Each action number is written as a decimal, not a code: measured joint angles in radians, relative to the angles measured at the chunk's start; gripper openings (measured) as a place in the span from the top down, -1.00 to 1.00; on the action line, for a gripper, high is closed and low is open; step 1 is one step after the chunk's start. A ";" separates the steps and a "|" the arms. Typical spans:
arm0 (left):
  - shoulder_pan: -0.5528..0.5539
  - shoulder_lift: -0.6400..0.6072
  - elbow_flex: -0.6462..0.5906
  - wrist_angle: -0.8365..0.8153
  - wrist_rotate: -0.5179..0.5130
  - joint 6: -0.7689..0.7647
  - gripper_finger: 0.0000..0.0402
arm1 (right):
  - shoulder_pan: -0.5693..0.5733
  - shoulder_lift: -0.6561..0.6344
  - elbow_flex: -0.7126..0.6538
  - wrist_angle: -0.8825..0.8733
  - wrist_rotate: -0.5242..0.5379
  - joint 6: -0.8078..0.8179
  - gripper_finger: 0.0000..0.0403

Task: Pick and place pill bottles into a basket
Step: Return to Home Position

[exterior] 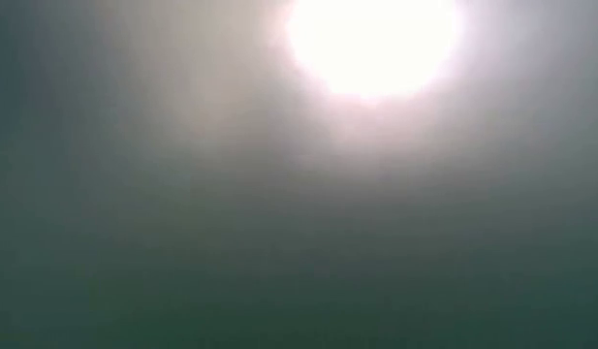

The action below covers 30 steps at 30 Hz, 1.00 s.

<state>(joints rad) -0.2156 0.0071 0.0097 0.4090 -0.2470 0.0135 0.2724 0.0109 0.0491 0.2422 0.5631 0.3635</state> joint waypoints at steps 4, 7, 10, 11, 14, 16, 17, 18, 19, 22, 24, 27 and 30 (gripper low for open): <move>0.000 0.000 0.000 -0.001 0.006 -0.023 0.55 | -0.054 0.004 -0.034 0.005 -0.061 0.052 1.00; 0.001 0.000 0.000 -0.009 0.042 -0.044 0.55 | -0.103 0.002 -0.034 0.010 -0.113 0.032 1.00; 0.001 0.000 0.000 -0.054 0.069 -0.055 0.55 | -0.171 0.001 -0.033 0.011 -0.203 0.029 1.00; 0.001 0.000 0.000 -0.075 0.074 -0.066 0.55 | -0.195 0.001 -0.033 0.004 -0.242 0.030 1.00; 0.000 0.000 0.000 -0.136 0.078 -0.095 0.55 | -0.273 0.001 -0.033 -0.037 -0.363 0.061 1.00; 0.001 0.000 0.000 -0.152 0.087 -0.098 0.55 | -0.327 0.001 -0.033 -0.080 -0.458 0.088 1.00; 0.000 0.000 0.000 -0.160 0.089 -0.098 0.55 | -0.352 0.001 -0.033 -0.105 -0.504 0.106 1.00; 0.001 0.000 0.000 -0.170 0.097 -0.098 0.55 | -0.375 0.001 -0.033 -0.131 -0.546 0.114 1.00; 0.001 0.000 0.000 -0.193 0.106 -0.098 0.55 | -0.394 0.001 -0.033 -0.158 -0.581 0.123 1.00; 0.000 0.000 0.000 -0.325 0.074 -0.097 0.55 | -0.436 0.003 -0.031 -0.232 -0.626 0.096 1.00; 0.001 0.012 0.004 -0.369 0.044 -0.081 0.55 | -0.446 0.015 -0.030 -0.229 -0.640 -0.009 1.00; -0.001 0.045 0.006 -0.384 0.002 -0.042 0.55 | -0.448 0.036 -0.030 -0.231 -0.654 -0.177 1.00; 0.000 0.052 0.008 -0.382 -0.048 -0.062 0.55 | -0.446 0.056 -0.029 -0.224 -0.710 -0.219 1.00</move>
<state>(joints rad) -0.2153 0.0594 0.0174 0.0273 -0.2947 -0.0485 -0.1735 0.0671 0.0196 0.0179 -0.1474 0.1447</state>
